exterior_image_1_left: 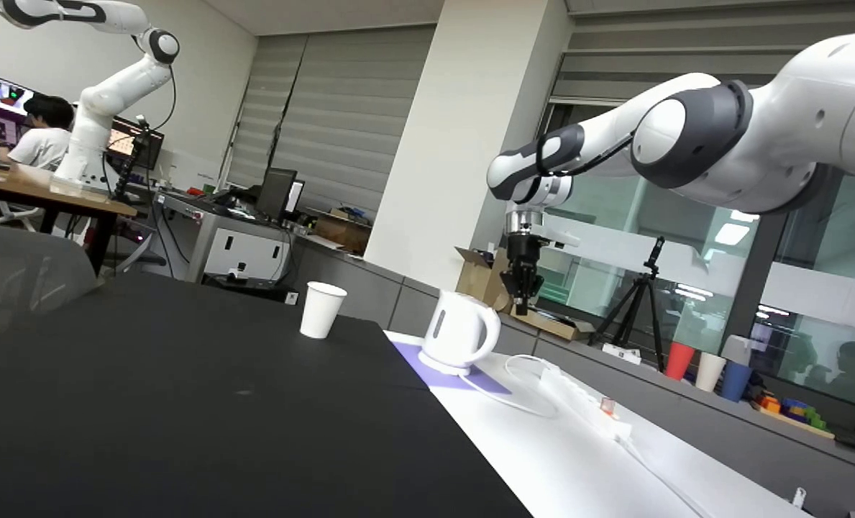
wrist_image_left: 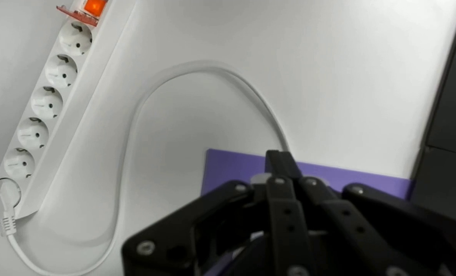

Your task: Turn on the kettle

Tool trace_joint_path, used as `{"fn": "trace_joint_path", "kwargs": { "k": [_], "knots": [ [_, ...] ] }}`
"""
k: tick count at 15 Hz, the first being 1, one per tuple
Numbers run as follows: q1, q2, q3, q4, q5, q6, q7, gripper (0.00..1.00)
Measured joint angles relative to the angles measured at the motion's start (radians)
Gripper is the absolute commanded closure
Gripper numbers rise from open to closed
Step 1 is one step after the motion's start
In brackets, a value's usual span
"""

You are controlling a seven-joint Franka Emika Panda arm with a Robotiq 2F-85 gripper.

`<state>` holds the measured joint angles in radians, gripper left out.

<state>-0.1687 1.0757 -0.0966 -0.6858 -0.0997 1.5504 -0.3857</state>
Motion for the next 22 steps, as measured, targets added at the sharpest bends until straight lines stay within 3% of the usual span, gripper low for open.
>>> {"fn": "trace_joint_path", "kwargs": {
  "k": [22],
  "knots": [
    [0.009, 0.026, 0.026, 0.002, 0.004, 0.145, -0.011, 1.00]
  ]
}}
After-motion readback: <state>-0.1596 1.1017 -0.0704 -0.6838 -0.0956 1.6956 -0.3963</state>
